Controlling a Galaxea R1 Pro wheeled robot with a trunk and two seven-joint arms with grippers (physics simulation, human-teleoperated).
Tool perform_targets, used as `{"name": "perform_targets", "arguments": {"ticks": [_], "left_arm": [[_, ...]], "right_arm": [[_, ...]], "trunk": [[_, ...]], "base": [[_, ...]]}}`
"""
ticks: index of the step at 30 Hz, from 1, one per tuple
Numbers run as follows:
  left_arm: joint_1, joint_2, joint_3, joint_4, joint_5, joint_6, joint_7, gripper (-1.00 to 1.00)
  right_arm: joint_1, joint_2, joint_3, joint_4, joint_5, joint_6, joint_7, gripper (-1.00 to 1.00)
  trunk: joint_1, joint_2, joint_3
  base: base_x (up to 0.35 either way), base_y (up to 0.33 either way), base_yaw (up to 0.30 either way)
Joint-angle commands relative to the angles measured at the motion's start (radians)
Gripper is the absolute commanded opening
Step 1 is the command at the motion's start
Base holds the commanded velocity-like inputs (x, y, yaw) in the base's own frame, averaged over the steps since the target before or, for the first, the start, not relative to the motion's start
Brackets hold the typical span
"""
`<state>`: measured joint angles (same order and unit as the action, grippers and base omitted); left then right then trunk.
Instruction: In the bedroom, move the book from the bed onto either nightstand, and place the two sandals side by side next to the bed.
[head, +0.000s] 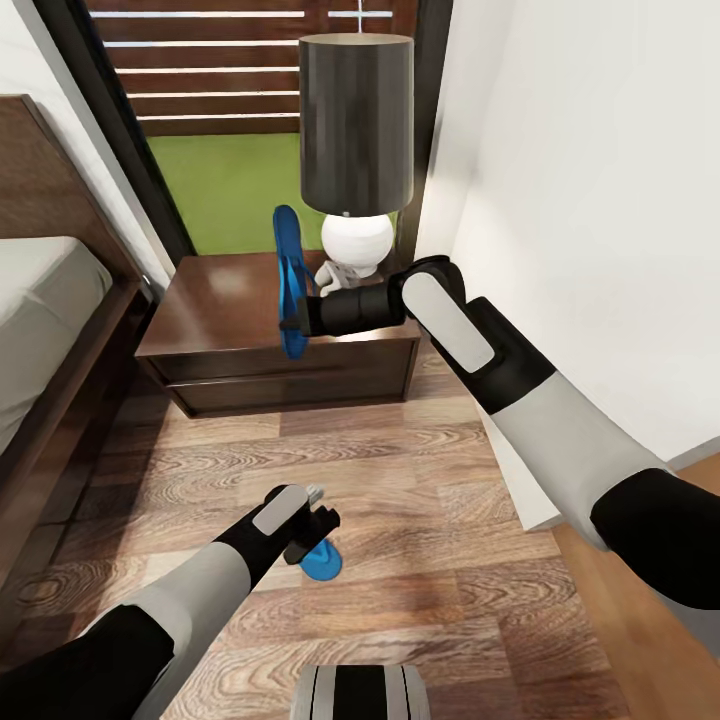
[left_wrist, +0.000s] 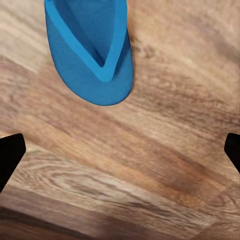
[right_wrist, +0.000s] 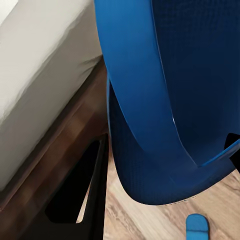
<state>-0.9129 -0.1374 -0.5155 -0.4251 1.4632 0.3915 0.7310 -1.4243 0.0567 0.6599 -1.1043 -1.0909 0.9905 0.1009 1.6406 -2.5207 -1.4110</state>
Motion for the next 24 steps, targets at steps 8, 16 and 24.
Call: {"name": "perform_targets", "arguments": {"ticks": [8,16,24], "left_arm": [[-0.066,0.001,-0.006,0.001,0.005,0.005,0.004,1.0],[-0.114,0.023,-0.005,0.003,0.005,0.007,0.0,1.0],[-0.125,0.038,-0.005,0.01,0.005,0.009,-0.001,1.0]], "right_arm": [[-0.001,0.001,0.0,-0.018,0.013,0.003,0.012,-1.0],[-0.001,0.002,0.0,-0.041,0.013,0.004,0.011,-1.0],[-0.001,0.002,0.0,-0.043,0.013,0.005,0.011,-1.0]], "trunk": [[0.0,0.0,-0.001],[0.0,0.0,-0.001],[0.001,-0.001,-0.008]], "base": [[0.0,0.0,0.0],[0.0,0.0,0.0],[0.0,0.0,0.0]]}}
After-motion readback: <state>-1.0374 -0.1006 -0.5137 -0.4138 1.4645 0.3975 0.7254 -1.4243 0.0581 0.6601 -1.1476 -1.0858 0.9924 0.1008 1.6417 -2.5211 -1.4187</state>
